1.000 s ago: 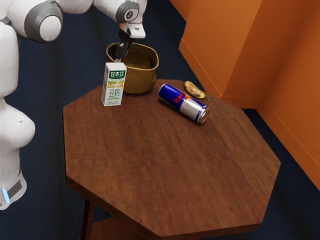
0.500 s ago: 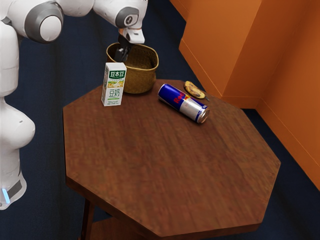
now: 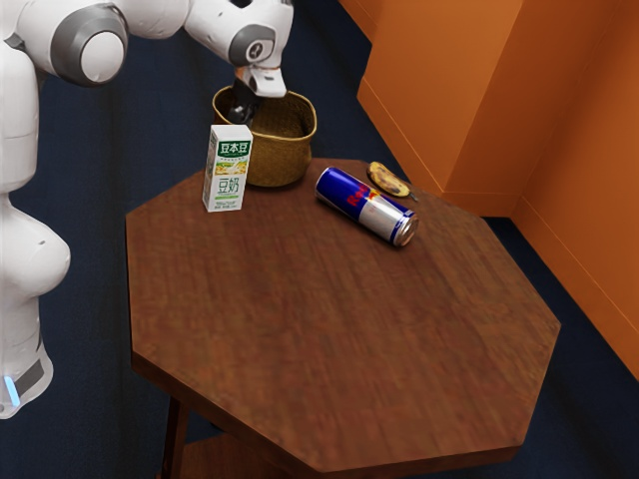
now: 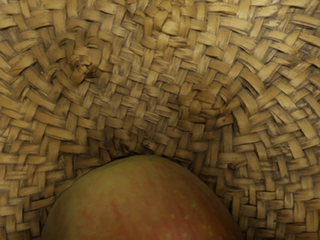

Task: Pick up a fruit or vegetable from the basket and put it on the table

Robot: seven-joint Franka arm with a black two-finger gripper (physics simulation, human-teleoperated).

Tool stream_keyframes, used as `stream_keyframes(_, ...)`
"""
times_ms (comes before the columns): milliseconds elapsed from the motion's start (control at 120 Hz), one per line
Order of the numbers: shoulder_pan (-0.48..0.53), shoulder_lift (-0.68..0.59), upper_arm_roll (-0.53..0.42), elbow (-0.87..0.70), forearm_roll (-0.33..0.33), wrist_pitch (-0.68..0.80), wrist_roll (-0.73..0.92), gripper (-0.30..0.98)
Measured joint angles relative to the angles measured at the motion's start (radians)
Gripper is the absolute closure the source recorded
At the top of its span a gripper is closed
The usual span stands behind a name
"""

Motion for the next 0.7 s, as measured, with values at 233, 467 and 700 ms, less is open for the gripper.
stream_keyframes(233, 0.000, 0.011, 0.001, -0.006, 0.001, 0.012, 0.001, 0.00)
stream_keyframes(467, 0.000, 0.019, 0.002, -0.010, 0.002, 0.020, 0.002, 0.00)
stream_keyframes(700, 0.000, 0.022, 0.002, -0.011, 0.003, 0.026, 0.001, 0.15)
